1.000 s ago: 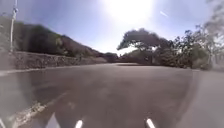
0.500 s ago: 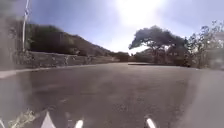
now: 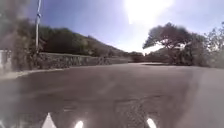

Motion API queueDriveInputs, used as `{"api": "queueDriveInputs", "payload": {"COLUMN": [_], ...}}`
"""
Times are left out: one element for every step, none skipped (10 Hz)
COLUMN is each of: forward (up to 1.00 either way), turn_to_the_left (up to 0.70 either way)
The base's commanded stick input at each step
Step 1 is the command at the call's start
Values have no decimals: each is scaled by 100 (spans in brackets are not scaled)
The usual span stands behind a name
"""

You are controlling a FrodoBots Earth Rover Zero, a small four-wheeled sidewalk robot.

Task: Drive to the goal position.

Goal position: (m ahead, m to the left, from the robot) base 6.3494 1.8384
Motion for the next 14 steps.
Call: {"api": "queueDriveInputs", "payload": {"forward": [85,85,85,85,85,85,85,85,85,85,85,85,85,85], "turn_to_the_left": [0,0,0,0,0,0,0,0,0,0,0,0,0,0]}}
